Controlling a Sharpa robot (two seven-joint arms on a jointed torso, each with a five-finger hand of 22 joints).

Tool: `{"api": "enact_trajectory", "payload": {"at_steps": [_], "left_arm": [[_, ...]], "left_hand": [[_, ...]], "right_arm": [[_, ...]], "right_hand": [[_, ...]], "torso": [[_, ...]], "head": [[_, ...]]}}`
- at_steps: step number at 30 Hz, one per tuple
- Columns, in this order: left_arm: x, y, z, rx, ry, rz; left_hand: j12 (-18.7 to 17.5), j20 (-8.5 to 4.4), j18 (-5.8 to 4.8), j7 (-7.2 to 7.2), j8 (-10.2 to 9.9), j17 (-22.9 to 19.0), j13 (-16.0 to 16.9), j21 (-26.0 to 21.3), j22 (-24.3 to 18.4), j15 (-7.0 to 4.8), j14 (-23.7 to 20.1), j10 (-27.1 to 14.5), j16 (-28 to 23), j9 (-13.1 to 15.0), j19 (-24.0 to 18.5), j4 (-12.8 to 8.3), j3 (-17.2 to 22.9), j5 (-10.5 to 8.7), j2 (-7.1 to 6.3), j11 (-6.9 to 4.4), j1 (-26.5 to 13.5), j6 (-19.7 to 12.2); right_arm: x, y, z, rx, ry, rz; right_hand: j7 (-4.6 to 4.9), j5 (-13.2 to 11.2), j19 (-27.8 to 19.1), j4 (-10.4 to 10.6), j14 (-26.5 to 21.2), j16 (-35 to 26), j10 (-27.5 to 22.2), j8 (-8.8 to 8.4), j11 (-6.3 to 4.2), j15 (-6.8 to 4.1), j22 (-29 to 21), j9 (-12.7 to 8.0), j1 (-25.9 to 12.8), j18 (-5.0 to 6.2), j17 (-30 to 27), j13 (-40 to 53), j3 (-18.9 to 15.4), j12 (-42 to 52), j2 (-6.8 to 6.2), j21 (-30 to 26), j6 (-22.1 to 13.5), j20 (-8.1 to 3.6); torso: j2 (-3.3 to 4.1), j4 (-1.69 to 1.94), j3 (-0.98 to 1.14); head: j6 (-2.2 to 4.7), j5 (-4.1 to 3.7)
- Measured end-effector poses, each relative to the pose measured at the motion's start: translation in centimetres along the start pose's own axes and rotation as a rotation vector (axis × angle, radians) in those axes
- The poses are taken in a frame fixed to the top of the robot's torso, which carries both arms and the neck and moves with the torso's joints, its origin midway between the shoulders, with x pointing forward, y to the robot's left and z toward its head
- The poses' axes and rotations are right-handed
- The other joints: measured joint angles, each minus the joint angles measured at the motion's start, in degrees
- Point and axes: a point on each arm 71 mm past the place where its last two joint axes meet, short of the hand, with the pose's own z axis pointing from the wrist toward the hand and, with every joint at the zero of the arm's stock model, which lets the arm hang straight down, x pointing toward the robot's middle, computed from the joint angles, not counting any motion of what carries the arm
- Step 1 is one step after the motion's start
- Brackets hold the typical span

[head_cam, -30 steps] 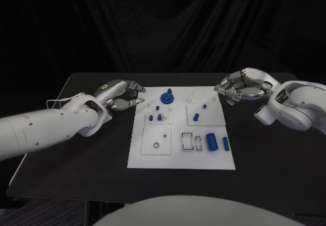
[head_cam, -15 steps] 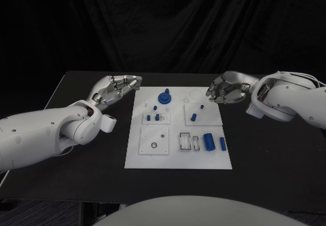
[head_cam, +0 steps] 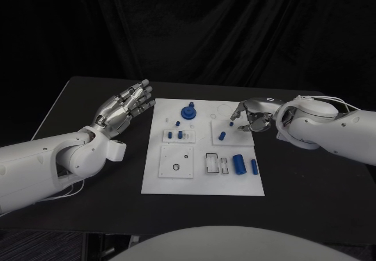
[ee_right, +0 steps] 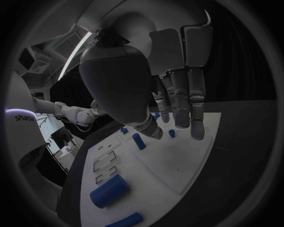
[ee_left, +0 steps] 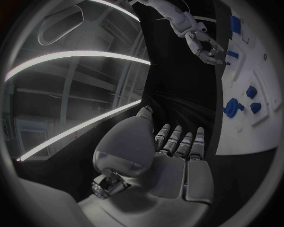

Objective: Assemble the parts on the task board

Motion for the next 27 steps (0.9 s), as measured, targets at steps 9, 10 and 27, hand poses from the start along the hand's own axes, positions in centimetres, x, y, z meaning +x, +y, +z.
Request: {"api": "enact_trajectory", "payload": {"at_steps": [9,10,27], "left_arm": [[0.1,0.4,-0.4,-0.006,0.015,-0.051],[0.1,0.4,-0.4,-0.007,0.017,-0.054],[0.1,0.9,-0.6,-0.012,0.031,-0.083]], "left_hand": [[-1.12,0.43,0.0,-2.43,-0.22,-0.12,-0.12,-0.22,-2.52,0.41,-0.6,-1.19,-0.66,-0.52,-0.84,-0.88,-1.5,0.84,1.23,0.0,1.24,-1.37],[-1.13,0.42,0.0,-2.42,-0.22,-0.12,-0.12,-0.22,-2.52,0.41,-0.6,-1.3,-0.66,-0.52,-0.84,-1.03,-1.65,1.2,1.35,0.03,1.36,-1.37],[0.07,3.19,0.9,-1.35,-0.22,0.22,-0.01,0.01,-1.11,2.07,1.06,-0.52,-0.22,-0.48,1.14,-4.94,-1.54,2.61,1.52,1.21,3.8,-0.29]], "right_arm": [[0.9,-0.5,0.1,0.005,-0.036,-0.03],[1.0,-0.5,0.1,0.005,-0.04,-0.031],[2.1,-0.5,1.2,-0.009,-0.089,-0.031]], "right_hand": [[-0.03,0.64,0.24,-0.69,0.16,0.21,0.96,-1.12,0.09,0.24,0.2,-0.54,-0.18,0.0,-0.31,-2.59,-0.6,-0.74,0.25,-0.4,-0.03,0.24],[-0.03,1.0,0.24,-1.01,-0.01,0.21,0.96,-1.37,0.09,0.41,0.25,-0.63,-0.17,0.0,-0.4,-2.86,-0.53,-0.96,0.27,-0.4,-0.03,0.24],[1.67,5.59,2.28,-2.48,2.28,3.02,6.78,-1.98,0.31,1.08,1.38,-0.66,-0.12,0.0,0.93,-7.48,1.43,-1.47,2.13,1.69,4.55,0.85]], "torso": [[0.24,0.54,-1.04],[0.25,0.6,-1.08],[0.21,0.6,-1.22]], "head": [[0.0,-1.57],[0.0,-1.75],[0.0,-3.07]]}}
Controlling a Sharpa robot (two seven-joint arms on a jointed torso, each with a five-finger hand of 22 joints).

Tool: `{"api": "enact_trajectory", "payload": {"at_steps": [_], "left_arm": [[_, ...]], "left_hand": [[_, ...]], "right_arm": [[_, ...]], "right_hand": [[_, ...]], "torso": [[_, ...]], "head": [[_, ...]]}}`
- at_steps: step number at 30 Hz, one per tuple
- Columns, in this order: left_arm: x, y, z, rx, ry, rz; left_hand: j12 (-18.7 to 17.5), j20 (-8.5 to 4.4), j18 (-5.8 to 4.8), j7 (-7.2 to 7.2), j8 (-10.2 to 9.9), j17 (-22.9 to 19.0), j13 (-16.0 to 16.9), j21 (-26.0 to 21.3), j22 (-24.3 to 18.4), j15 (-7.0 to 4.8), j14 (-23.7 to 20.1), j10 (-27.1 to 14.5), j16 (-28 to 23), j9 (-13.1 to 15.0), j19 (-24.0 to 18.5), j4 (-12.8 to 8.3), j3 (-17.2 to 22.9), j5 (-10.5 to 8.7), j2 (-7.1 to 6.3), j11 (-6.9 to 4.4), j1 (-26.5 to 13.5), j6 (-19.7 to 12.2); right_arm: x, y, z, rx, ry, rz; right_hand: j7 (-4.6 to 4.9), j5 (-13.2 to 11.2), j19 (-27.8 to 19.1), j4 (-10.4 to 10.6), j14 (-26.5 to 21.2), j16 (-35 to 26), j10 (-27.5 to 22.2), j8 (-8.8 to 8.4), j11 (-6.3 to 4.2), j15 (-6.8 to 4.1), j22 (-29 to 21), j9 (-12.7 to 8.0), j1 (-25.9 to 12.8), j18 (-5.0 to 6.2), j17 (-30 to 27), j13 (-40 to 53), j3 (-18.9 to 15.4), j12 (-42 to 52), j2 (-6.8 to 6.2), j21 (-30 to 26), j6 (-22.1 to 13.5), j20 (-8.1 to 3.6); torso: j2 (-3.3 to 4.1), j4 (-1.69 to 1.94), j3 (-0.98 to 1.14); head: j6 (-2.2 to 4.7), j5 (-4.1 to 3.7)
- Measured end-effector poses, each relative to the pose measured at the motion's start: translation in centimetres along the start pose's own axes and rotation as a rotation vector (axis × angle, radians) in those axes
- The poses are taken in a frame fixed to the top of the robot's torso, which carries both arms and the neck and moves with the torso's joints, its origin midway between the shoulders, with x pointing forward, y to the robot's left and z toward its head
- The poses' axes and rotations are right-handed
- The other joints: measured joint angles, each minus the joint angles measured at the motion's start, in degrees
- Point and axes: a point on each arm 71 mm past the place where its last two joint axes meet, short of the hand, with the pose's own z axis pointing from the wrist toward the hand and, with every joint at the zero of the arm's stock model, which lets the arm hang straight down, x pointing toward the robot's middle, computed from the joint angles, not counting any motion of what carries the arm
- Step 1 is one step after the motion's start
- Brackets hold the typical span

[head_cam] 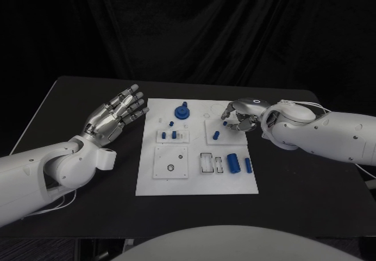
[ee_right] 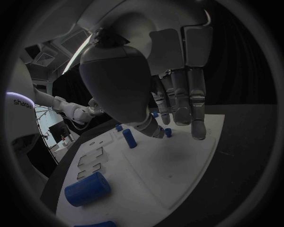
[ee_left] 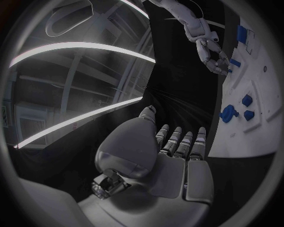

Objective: Assemble the parts on the task board

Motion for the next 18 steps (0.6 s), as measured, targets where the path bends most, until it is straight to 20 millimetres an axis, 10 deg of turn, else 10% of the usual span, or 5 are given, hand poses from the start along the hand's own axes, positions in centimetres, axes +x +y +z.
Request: {"api": "enact_trajectory", "payload": {"at_steps": [18], "left_arm": [[-0.2,0.2,-0.1,-0.003,0.003,-0.001]], "left_hand": [[0.09,0.72,0.9,0.58,0.0,-0.01,0.02,0.0,-0.4,0.0,0.0,-0.2,0.0,0.07,0.31,-2.76,1.2,0.95,0.4,0.2,1.05,0.57]], "right_arm": [[1.1,0.4,0.9,-0.018,-0.017,0.016]], "right_hand": [[0.7,2.93,2.45,-1.26,2.53,1.58,5.31,0.8,-0.79,-0.79,-0.01,1.59,-0.16,0.0,0.88,-3.56,2.84,-1.04,0.16,3.47,5.2,-0.66]], "torso": [[-0.14,0.23,-0.31]], "head": [[0.0,-0.75]]}}
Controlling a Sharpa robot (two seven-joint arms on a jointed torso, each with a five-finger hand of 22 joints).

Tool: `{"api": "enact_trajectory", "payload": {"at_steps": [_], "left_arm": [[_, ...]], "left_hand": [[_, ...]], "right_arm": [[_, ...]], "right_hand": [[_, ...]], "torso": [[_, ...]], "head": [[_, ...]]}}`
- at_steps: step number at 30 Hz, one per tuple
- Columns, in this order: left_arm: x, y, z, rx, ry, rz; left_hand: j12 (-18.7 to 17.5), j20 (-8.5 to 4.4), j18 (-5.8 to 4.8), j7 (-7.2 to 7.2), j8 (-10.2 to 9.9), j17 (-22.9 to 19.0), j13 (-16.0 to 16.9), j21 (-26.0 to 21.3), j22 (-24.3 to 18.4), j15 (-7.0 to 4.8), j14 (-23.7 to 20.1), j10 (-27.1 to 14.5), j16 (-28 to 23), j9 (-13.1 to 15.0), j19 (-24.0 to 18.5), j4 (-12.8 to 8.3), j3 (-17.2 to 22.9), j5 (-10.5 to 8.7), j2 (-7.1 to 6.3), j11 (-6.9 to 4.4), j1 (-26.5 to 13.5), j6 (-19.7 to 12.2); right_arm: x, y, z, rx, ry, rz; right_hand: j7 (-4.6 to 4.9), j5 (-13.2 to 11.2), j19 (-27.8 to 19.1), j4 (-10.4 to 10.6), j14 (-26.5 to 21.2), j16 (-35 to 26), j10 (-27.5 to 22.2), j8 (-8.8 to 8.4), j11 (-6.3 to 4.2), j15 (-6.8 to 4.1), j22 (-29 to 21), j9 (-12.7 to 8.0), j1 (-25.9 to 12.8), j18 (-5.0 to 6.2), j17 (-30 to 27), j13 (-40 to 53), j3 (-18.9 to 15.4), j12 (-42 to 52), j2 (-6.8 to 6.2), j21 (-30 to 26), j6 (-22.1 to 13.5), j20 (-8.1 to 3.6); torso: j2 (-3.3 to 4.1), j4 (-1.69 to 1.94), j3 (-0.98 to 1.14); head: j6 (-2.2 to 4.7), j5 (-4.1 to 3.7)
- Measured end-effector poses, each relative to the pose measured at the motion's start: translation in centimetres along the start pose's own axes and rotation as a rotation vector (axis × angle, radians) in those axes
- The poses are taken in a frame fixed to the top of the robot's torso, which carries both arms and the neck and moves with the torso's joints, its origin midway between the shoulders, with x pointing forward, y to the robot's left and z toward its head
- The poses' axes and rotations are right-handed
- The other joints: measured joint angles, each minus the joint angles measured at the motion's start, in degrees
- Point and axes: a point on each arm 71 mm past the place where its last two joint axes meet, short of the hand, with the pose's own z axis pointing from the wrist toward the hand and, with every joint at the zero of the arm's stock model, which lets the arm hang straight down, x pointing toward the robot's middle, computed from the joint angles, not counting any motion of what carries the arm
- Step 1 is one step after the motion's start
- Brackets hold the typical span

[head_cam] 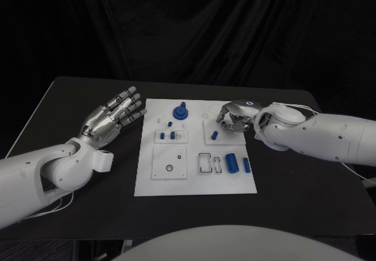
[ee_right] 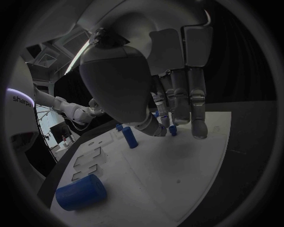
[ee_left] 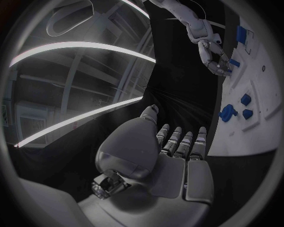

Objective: Assemble the parts on the task board

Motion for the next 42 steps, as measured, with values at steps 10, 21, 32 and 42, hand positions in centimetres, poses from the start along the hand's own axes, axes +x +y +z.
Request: {"api": "enact_trajectory", "payload": {"at_steps": [10,21,32,42], "left_arm": [[-0.05,0.07,0.03,-0.001,0.003,-0.002],[0.08,0.19,0.23,-0.001,0.011,-0.006],[0.32,0.38,0.45,-0.002,0.017,-0.008],[0.38,0.47,0.52,-0.003,0.015,-0.006]], "left_hand": [[0.0,0.32,0.0,0.0,0.0,0.0,0.0,0.0,0.13,0.0,0.0,-0.21,0.0,0.0,0.32,-1.01,0.7,0.22,-0.22,0.21,0.22,0.0],[0.0,0.61,-0.01,0.12,0.0,0.04,-0.01,0.24,0.47,0.76,0.34,-0.41,0.23,-0.01,0.61,-2.03,1.41,0.52,-0.22,0.41,0.22,0.12],[0.0,0.8,-0.01,0.52,0.0,0.26,-0.01,0.75,1.36,1.64,1.22,-0.22,1.08,0.08,2.05,-2.91,2.29,1.16,-0.22,0.61,0.22,0.51],[0.45,0.7,-0.98,1.13,0.0,0.44,0.08,1.26,2.05,2.66,2.25,0.28,2.01,0.19,4.02,-4.18,3.56,3.34,-0.66,1.1,-0.88,1.13]], "right_arm": [[0.43,-0.05,0.12,0.002,0.004,0.003],[0.51,-0.32,-0.02,0.013,0.005,0.005],[0.46,-0.46,-0.08,0.026,0.003,0.006],[0.44,-0.5,-0.04,0.034,-0.004,0.006]], "right_hand": [[0.06,0.0,0.4,-0.34,0.31,0.27,0.93,0.0,-0.25,-0.31,-0.01,0.33,-0.46,0.0,0.11,-0.61,0.34,-0.23,-0.18,0.52,0.48,-0.4],[0.27,0.61,0.42,-0.67,0.72,0.27,1.38,0.0,-0.29,-0.31,-0.01,0.55,-0.98,0.0,0.05,-1.2,0.66,-0.88,-0.71,0.52,0.69,-0.42],[0.35,1.57,0.73,-1.37,0.92,0.27,2.66,-0.01,-0.63,-0.51,-0.02,1.09,-0.98,0.0,-0.02,-1.86,1.36,-1.13,-0.71,0.52,2.03,-0.73],[-0.02,1.56,1.13,-1.53,1.53,0.5,4.82,0.83,-1.28,-1.12,-0.03,2.37,-1.37,0.01,0.06,-1.97,1.53,-0.71,-0.31,1.11,3.26,-1.12]], "torso": [[-0.06,0.08,-0.07],[-0.07,0.09,-0.13],[-0.02,0.08,-0.14],[0.0,0.01,-0.05]], "head": [[0.0,0.01],[0.0,-0.19],[0.0,-0.49],[0.0,-0.29]]}}
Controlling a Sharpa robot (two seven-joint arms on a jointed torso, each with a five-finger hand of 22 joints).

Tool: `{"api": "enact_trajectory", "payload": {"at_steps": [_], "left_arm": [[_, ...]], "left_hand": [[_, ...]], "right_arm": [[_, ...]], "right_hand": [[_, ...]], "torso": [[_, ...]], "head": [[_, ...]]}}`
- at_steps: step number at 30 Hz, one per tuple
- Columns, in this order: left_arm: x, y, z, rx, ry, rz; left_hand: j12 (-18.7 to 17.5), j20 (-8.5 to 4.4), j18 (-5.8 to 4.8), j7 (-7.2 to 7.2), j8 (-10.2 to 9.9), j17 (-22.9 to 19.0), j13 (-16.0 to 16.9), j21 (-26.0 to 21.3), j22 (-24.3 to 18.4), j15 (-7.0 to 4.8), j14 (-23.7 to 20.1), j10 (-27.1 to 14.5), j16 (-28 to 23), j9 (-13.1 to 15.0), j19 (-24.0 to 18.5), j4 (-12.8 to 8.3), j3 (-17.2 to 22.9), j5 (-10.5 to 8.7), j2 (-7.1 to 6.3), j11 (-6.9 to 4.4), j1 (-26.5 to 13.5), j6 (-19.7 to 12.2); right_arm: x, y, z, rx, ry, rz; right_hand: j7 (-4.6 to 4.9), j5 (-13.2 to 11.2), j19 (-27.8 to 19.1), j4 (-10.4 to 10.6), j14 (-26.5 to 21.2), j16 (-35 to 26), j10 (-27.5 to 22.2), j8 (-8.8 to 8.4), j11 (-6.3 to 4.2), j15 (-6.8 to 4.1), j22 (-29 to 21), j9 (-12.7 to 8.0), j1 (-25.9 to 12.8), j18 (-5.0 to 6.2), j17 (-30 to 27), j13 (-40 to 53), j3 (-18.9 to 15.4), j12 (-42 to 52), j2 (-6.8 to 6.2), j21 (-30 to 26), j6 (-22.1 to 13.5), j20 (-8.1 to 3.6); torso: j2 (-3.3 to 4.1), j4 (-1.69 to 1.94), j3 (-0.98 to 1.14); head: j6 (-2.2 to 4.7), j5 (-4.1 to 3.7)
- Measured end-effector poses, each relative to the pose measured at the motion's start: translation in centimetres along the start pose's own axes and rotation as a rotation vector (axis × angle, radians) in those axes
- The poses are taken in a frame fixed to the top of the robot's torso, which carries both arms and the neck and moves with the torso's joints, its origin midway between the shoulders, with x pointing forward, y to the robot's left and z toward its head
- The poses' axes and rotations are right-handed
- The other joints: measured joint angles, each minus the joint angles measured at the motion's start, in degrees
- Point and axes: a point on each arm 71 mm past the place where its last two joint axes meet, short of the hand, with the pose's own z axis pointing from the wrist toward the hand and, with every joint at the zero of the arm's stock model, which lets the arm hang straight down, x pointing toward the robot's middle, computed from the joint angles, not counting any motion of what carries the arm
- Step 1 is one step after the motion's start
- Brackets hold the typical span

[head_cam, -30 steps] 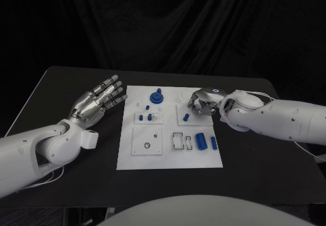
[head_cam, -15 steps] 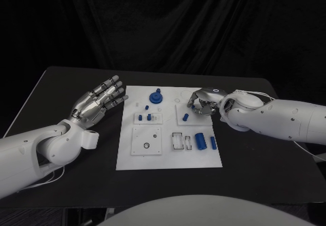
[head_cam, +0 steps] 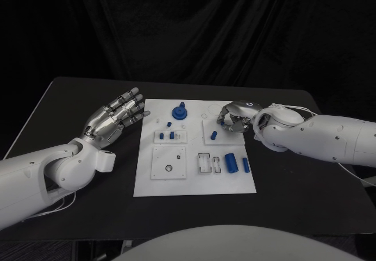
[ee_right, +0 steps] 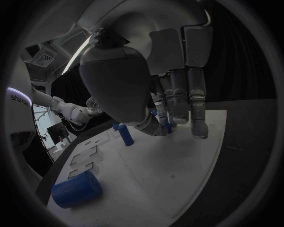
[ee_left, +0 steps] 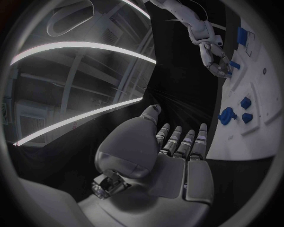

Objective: Assemble the parts on the task board

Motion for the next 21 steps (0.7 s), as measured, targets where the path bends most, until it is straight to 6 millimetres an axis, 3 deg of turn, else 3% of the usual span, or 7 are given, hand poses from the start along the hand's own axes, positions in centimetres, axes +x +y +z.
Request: {"api": "enact_trajectory", "payload": {"at_steps": [7,9,21], "left_arm": [[-0.07,-0.01,-0.01,0.0,-0.003,0.002],[-0.08,-0.01,-0.01,0.0,-0.003,0.002],[-0.13,0.04,0.01,0.0,-0.004,0.003]], "left_hand": [[0.27,0.0,0.0,0.84,0.24,0.0,0.0,0.25,0.1,0.21,0.21,0.24,0.4,0.13,0.81,-1.29,0.49,1.72,-0.77,0.24,-1.05,0.84],[0.27,0.01,-0.9,0.92,0.24,0.06,-0.01,0.25,0.1,0.42,0.42,0.43,0.63,0.13,0.8,-1.57,0.77,2.24,-0.77,0.43,-1.05,0.92],[0.26,0.2,-0.9,1.33,0.23,0.18,0.04,0.46,0.09,0.6,1.03,0.43,1.12,0.18,1.41,-2.12,1.33,2.87,-0.69,0.43,-1.57,1.33]], "right_arm": [[0.11,-0.01,0.05,0.002,-0.01,0.001],[0.13,-0.02,0.05,0.002,-0.013,0.001],[0.24,-0.16,0.05,0.006,-0.021,0.0]], "right_hand": [[-0.01,-0.27,0.2,-0.42,0.11,0.0,0.74,0.55,-0.33,-0.11,0.0,0.76,-0.13,-0.01,0.0,0.04,-0.11,0.51,0.13,0.22,0.4,-0.2],[-0.05,-0.28,0.2,-0.72,0.31,0.0,1.33,0.84,-0.5,-0.31,0.0,1.23,-0.13,0.0,0.0,0.14,-0.08,0.72,0.14,0.22,0.86,-0.2],[-0.1,-0.91,0.61,-2.4,0.52,-0.01,2.38,2.23,-1.14,-0.52,-0.01,3.97,0.34,0.0,-0.29,0.96,-0.52,2.4,0.61,0.32,0.93,-0.61]], "torso": [[-0.03,0.02,-0.03],[-0.04,0.07,-0.06],[-0.13,0.13,-0.12]], "head": [[0.0,0.11],[0.0,0.1],[0.0,0.24]]}}
